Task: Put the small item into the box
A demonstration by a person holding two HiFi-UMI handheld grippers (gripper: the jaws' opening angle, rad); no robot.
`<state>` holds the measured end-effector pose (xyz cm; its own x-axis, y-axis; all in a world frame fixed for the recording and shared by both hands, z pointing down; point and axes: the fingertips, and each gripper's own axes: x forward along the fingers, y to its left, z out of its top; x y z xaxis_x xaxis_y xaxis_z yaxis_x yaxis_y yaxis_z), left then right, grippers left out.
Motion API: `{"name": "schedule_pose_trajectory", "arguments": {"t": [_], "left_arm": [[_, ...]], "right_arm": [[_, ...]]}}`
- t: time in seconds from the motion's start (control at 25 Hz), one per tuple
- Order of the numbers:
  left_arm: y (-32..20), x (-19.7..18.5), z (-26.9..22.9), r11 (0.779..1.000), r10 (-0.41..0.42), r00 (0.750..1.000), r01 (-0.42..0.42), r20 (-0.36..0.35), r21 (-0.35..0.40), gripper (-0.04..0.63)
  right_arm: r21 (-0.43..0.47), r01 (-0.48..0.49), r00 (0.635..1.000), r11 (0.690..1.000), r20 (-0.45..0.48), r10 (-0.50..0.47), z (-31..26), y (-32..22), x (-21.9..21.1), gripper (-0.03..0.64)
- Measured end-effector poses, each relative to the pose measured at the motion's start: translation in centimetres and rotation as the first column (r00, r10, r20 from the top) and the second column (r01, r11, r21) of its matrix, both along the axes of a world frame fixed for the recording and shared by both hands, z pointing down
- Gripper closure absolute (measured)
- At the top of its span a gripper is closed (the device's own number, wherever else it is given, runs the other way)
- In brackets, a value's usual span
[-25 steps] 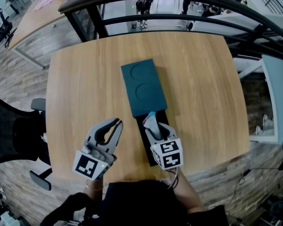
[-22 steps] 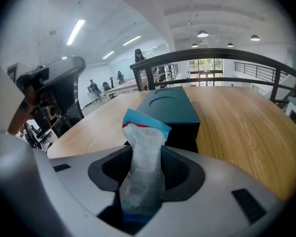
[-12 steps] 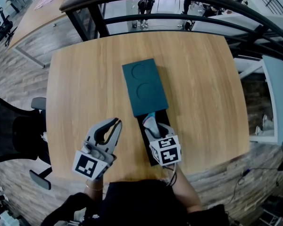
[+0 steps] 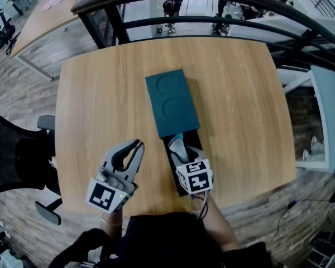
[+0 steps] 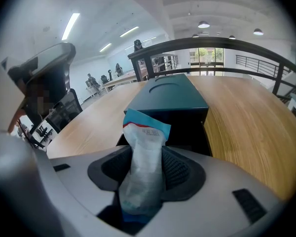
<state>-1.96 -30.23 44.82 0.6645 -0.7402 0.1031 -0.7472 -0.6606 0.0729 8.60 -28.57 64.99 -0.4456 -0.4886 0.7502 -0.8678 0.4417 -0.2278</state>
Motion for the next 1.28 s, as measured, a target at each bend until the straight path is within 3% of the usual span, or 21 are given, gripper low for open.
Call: {"name": "schedule_pose_trajectory", "arguments": {"t": [1.28], "left_arm": [[1.3, 0.1, -1.5, 1.0, -0.003, 1.0, 0.003, -0.003, 0.023, 0.557]], "right_arm": [[0.037, -0.011, 1.0, 0.999, 0.008, 0.011, -1.8, 0.6, 0.2, 0.362]]}}
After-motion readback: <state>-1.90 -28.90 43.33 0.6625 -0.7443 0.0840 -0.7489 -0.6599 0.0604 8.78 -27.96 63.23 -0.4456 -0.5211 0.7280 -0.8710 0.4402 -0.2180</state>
